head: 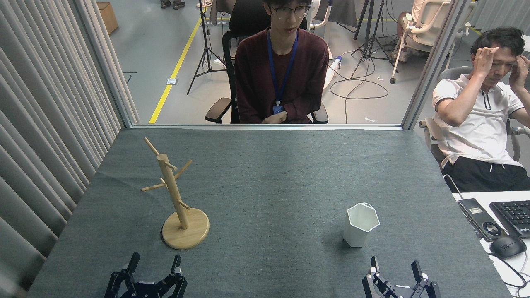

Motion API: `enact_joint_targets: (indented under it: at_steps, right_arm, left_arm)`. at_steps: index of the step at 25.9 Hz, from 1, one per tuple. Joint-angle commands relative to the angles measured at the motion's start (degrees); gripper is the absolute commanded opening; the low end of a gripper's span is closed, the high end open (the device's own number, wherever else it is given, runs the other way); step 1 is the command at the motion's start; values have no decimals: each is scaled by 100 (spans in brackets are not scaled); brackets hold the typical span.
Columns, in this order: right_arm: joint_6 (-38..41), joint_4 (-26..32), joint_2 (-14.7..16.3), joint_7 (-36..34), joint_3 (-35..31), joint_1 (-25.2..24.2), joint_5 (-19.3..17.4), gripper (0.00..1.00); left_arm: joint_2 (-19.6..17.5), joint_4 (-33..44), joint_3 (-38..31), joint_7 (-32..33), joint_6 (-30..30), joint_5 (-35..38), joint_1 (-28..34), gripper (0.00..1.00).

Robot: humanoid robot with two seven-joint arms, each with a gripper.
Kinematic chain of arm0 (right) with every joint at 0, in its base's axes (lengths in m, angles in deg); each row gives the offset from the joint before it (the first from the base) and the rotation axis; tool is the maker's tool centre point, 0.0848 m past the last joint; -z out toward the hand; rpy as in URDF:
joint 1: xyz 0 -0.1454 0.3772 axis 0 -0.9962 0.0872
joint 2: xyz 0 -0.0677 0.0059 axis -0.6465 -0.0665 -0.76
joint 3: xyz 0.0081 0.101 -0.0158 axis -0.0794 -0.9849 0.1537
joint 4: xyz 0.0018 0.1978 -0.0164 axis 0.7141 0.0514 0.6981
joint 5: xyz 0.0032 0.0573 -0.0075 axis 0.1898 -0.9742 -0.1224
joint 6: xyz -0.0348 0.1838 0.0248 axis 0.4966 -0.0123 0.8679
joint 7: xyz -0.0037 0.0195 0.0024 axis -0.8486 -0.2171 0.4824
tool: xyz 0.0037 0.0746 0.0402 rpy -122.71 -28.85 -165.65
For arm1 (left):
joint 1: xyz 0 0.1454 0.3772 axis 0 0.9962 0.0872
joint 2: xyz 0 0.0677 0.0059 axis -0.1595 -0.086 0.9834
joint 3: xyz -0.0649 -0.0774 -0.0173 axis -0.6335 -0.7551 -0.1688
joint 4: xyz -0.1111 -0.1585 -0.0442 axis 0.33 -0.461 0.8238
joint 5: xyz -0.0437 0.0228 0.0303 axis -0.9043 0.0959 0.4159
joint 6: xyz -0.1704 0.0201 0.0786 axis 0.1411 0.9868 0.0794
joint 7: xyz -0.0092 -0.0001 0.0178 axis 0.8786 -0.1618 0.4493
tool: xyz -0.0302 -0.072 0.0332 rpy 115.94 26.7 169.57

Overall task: Hang cup on storage rack
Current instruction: 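Reach the right gripper forward and grasp the white hexagonal cup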

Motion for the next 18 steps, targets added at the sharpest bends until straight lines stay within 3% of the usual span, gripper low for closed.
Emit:
enact_joint_targets:
  at_steps: [1,5,8,13,18]
  right_arm:
    - [21,-2,9,-80,-9,-32,-5,98]
    - [12,-230,53,-71,-9,126,-14,98]
    - [12,-810,62,-45,8,724,30,98]
    - [47,-1496,273,-27,70,1225,30,98]
    - [170,-1891,308,-27,149,1427,39,98]
  left_arm:
    - [-7,-3,-23,6,27,-15,38,99]
    - [-7,-47,-40,-3,133,-24,38,99]
    - [-7,-21,-49,-3,124,-24,38,99]
    - [11,-3,-40,-3,133,-15,29,99]
    - [20,-21,-40,-3,133,-15,20,99]
